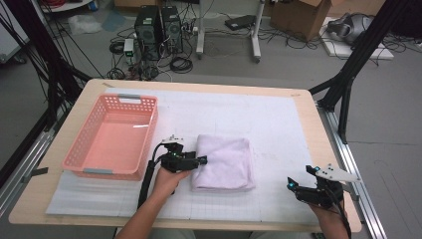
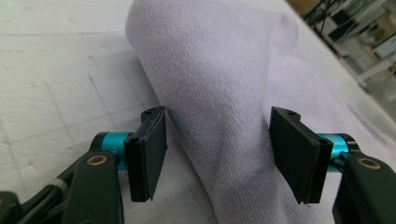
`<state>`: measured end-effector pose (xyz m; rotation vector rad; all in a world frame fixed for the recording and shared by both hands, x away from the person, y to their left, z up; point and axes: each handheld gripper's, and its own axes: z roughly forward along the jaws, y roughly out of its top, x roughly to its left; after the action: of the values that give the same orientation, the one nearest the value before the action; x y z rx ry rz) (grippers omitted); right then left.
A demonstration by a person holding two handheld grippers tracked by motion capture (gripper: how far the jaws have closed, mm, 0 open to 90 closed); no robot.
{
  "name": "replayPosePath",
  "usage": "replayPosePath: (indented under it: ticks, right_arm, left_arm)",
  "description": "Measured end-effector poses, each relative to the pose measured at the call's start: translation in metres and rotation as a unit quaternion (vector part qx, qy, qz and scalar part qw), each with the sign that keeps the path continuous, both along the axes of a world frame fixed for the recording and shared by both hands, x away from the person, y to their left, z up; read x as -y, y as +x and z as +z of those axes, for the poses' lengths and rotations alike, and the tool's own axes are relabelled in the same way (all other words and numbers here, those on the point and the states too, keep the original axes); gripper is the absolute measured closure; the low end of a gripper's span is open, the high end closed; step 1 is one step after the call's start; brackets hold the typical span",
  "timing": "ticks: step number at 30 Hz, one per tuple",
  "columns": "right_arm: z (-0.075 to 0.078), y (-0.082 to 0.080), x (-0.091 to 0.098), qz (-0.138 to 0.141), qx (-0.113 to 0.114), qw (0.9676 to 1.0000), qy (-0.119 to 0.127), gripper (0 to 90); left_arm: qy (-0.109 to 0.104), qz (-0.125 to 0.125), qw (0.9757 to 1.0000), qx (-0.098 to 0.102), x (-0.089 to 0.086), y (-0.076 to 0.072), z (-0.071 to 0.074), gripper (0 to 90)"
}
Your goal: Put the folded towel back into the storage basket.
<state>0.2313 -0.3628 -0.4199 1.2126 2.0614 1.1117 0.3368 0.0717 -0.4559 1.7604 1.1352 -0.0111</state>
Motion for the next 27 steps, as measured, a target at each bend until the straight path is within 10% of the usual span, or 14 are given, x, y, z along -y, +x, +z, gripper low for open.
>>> replayPosePath:
  ticks: [11, 18, 27]
  right_arm:
    - [0.000, 0.001, -0.001, 0.003, -0.002, 1.0000, 0.002, 18.0]
    - [0.000, 0.001, -0.002, 0.005, -0.002, 1.0000, 0.000, 17.9]
    - [-0.001, 0.001, -0.002, 0.006, -0.002, 1.0000, 0.004, 18.0]
  left_arm:
    - [0.063, -0.024, 0.9973, 0.027, 0.020, 0.001, 0.004, 49.3]
    - [0.037, -0.025, 0.9989, 0.012, 0.018, 0.001, 0.001, 67.0]
    - [0.035, -0.046, 0.9957, 0.072, 0.015, -0.006, 0.003, 71.4]
